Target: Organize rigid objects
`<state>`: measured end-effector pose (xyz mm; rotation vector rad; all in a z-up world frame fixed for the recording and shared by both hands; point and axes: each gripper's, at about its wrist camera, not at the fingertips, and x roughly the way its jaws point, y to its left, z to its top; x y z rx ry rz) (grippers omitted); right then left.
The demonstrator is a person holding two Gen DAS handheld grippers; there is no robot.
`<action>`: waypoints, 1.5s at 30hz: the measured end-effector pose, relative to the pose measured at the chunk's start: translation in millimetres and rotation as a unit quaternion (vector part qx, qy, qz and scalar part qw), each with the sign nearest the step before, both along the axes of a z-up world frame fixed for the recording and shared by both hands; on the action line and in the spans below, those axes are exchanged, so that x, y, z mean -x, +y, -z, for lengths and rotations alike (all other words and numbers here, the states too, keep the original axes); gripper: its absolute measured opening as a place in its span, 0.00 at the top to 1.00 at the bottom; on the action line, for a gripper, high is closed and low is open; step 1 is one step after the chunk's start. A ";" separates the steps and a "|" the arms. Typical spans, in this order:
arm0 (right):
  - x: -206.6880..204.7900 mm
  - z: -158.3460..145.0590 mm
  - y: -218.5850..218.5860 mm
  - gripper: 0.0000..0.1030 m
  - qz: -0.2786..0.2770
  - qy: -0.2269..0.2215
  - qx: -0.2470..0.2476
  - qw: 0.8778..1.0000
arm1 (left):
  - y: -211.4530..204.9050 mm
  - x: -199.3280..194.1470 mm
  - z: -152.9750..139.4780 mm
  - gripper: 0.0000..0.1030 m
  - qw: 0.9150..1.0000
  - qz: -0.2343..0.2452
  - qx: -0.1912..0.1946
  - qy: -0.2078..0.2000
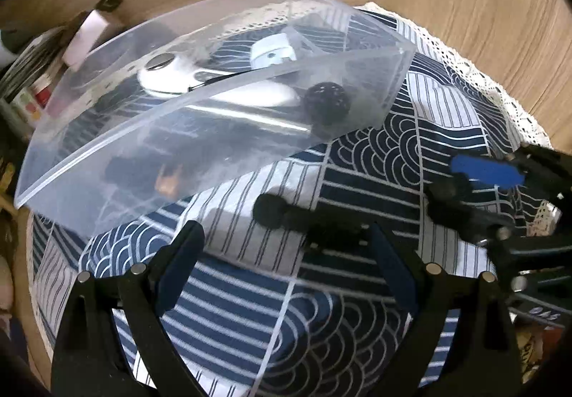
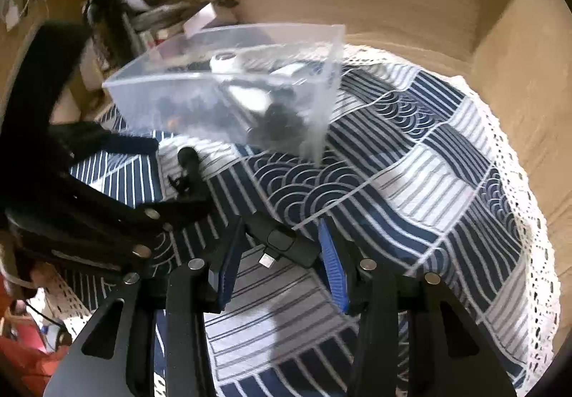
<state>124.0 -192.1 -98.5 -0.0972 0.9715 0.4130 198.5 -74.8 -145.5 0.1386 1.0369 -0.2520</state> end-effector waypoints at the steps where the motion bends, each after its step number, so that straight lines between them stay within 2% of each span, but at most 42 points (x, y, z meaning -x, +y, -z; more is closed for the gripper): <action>1: 0.1 -2.8 -3.2 0.62 0.004 -0.004 -0.001 1.000 | -1.8 -1.1 0.5 0.11 1.000 0.003 0.001 -0.004; 2: 0.7 -5.0 -5.0 0.62 0.006 -0.008 -0.002 1.000 | -3.9 -3.3 0.9 0.13 1.000 0.009 0.003 -0.008; 4: 0.7 -7.4 -6.2 0.62 0.008 -0.012 -0.004 1.000 | -5.4 -5.0 1.3 0.40 1.000 0.013 0.007 -0.009; 5: 0.4 -8.9 -7.1 0.62 0.009 -0.014 -0.006 1.000 | -5.8 -5.8 1.6 0.42 1.000 0.016 0.011 -0.007; 12: -4.3 -22.1 2.0 0.62 0.009 -0.033 -0.020 0.999 | 9.8 4.1 -9.9 0.43 0.999 -0.003 0.035 -0.021; 19: -15.1 -41.5 15.2 0.62 0.002 -0.062 -0.033 0.998 | 38.3 25.9 -45.8 0.43 0.996 -0.035 0.049 -0.072; 28: -34.9 -77.0 36.8 0.62 -0.008 -0.116 -0.049 0.992 | 78.3 32.2 -101.2 0.43 0.982 -0.093 0.059 -0.153; 35: -54.2 -97.9 57.2 0.62 -0.022 -0.146 -0.056 0.987 | 96.2 16.0 -123.7 0.43 0.974 -0.120 0.072 -0.180; 40: -70.3 -91.4 71.1 0.62 -0.031 -0.141 -0.050 0.988 | 102.0 2.9 -119.1 0.43 0.973 -0.133 0.070 -0.175; 45: -87.7 -67.1 84.1 0.62 -0.039 -0.110 -0.036 0.993 | 106.3 -20.2 -93.2 0.43 0.978 -0.140 0.072 -0.135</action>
